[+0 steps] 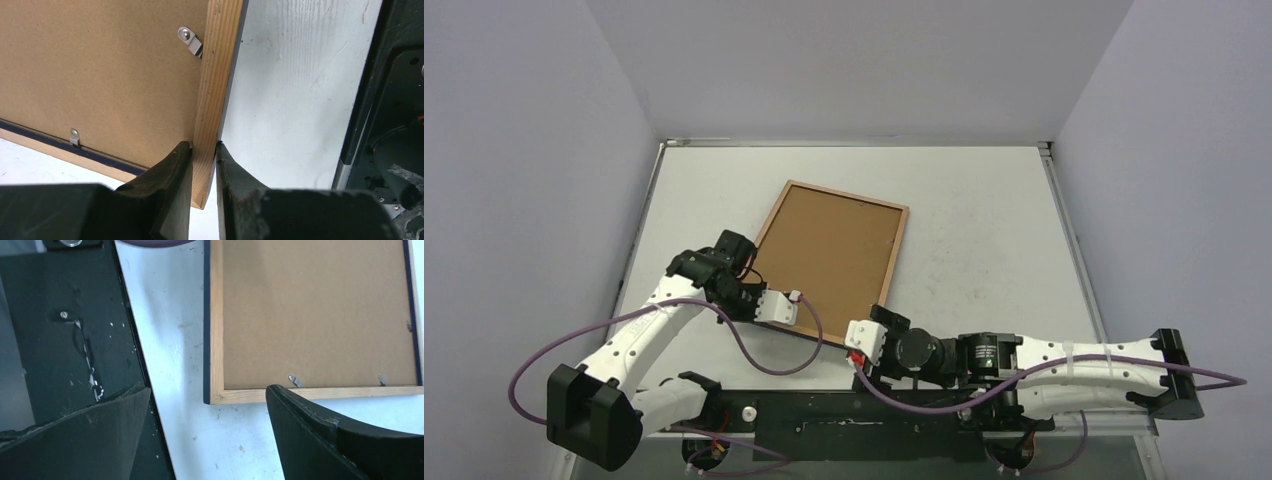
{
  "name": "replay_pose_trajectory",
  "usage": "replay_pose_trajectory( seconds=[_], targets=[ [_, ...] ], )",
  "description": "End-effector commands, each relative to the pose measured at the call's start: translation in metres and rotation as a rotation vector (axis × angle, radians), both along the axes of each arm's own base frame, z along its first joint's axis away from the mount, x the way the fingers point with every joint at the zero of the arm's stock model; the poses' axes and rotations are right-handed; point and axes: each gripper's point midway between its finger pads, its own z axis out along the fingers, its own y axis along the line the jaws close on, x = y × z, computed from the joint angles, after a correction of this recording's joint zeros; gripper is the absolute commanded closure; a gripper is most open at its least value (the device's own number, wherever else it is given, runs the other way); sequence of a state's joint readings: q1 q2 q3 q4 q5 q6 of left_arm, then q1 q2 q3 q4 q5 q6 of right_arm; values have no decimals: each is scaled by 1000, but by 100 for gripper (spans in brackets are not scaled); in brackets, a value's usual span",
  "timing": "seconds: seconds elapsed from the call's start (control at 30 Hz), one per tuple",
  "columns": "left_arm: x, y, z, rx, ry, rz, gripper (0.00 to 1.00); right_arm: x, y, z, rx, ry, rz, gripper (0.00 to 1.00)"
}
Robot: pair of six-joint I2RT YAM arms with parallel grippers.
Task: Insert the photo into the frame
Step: Turn over the photo frame at the center of the board.
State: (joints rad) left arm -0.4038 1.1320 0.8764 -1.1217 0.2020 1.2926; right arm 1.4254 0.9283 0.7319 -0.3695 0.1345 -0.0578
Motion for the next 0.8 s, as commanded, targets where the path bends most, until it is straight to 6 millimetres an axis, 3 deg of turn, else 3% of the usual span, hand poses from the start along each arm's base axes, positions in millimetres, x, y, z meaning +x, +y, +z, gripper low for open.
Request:
replay_pose_trajectory(
  seconds=[0.0, 0.17, 0.43, 0.77],
  targets=[
    [17, -8, 30, -53, -105, -11, 100, 3, 1, 8, -55, -165, 0, 10],
    [17, -8, 32, -57, -103, -10, 100, -5, 5, -17, -206, -373, 36, 10],
    [15, -10, 35, -70, -105, -12, 100, 28, 7, -20, -192, -651, -109, 10],
    [16, -13, 37, -84, -113, -19, 100, 40, 24, -49, -273, -749, -53, 9]
  ],
)
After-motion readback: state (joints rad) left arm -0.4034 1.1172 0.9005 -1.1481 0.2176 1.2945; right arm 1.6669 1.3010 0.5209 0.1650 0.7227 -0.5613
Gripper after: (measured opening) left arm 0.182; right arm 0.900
